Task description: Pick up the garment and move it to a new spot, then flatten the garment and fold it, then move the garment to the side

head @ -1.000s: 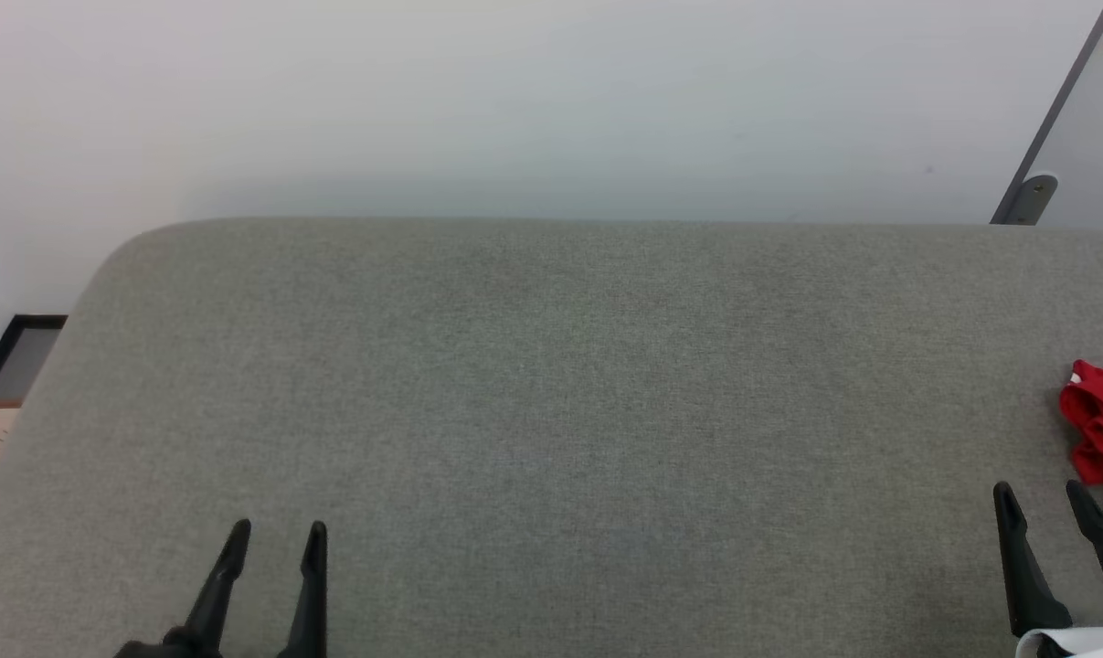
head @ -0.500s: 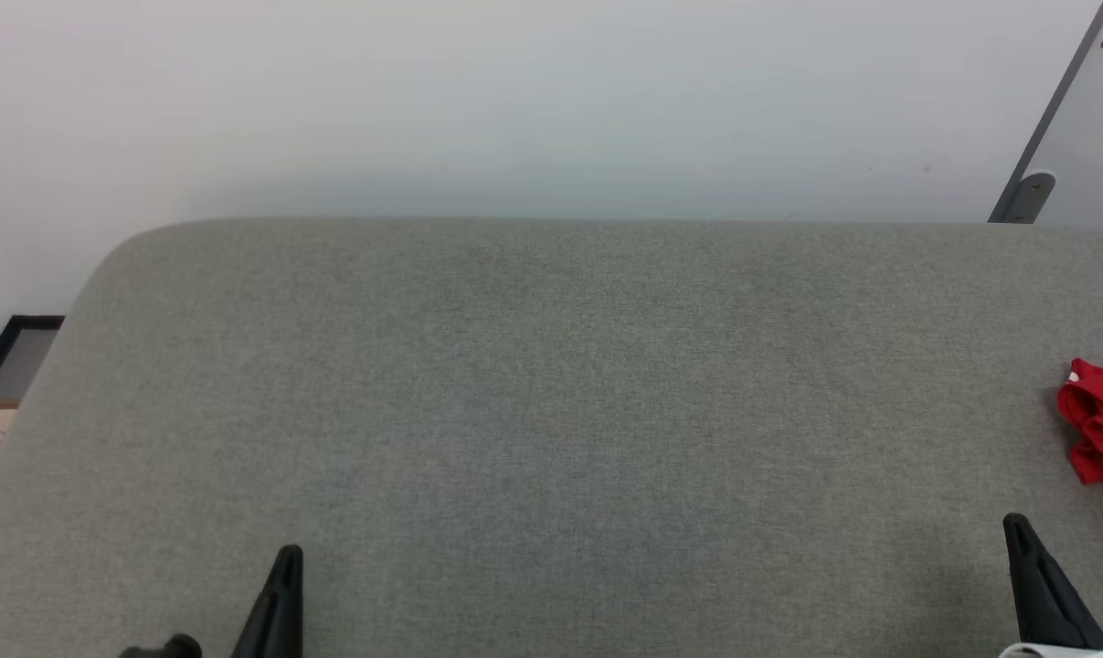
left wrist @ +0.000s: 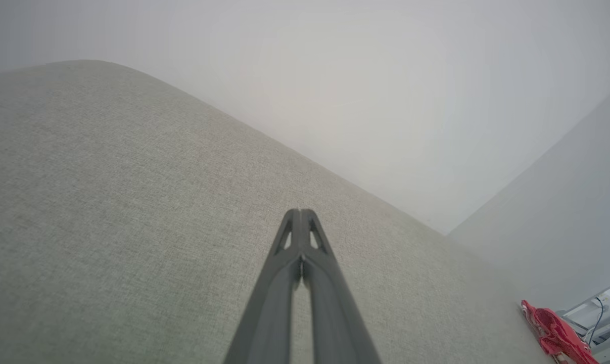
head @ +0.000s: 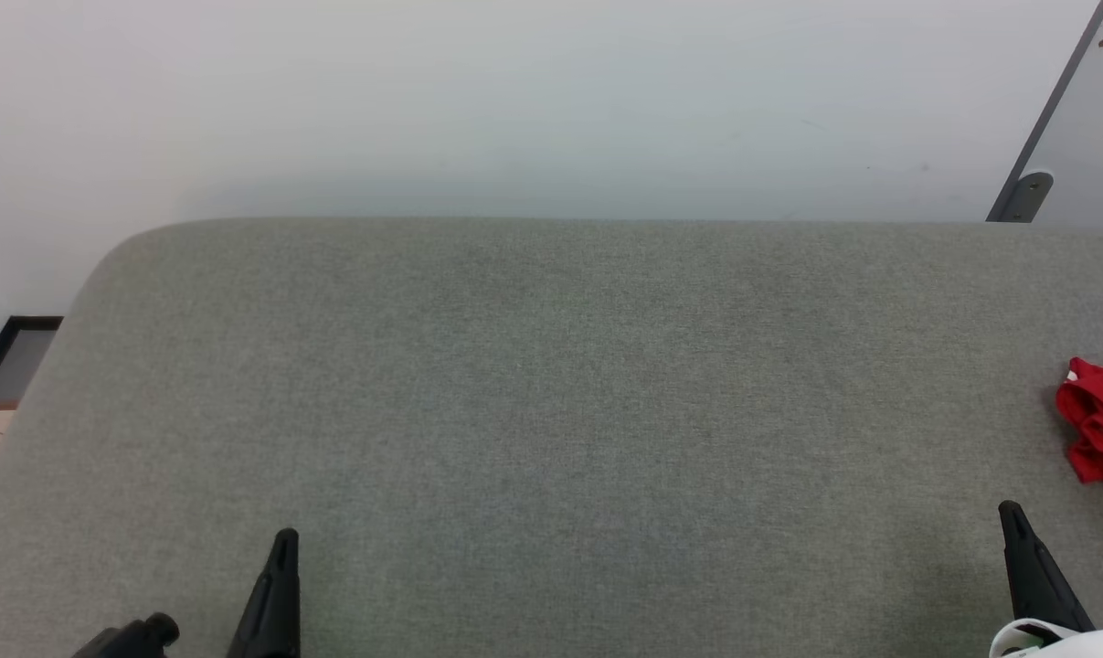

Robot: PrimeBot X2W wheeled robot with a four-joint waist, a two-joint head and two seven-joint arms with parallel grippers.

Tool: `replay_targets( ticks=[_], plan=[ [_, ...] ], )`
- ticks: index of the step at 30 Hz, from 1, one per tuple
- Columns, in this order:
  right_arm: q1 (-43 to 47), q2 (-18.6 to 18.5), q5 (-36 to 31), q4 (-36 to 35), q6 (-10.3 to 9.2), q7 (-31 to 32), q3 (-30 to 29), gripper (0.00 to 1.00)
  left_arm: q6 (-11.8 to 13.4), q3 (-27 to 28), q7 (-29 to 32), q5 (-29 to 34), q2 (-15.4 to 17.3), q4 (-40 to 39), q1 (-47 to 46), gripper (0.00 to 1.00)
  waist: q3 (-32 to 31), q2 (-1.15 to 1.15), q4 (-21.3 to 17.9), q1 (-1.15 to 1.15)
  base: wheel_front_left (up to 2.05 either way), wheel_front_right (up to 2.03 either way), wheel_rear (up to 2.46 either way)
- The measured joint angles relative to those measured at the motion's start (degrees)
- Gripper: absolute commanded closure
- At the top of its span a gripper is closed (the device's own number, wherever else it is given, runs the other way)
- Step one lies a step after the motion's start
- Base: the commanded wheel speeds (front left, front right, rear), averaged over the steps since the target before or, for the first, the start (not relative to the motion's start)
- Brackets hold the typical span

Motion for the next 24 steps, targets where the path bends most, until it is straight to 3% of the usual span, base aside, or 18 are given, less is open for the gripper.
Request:
replay_targets(
  ticks=[24],
  plan=[
    [-3.62, 2.0, 16.44, 3.25, 0.0, 3.14, -0.67, 1.0, 0.0, 0.84, 4.49, -18.46, -0.66, 3.05, -3.98, 1.0, 0.05, 0.0, -0.22, 0.0, 0.0, 0.0, 0.0]
  ],
)
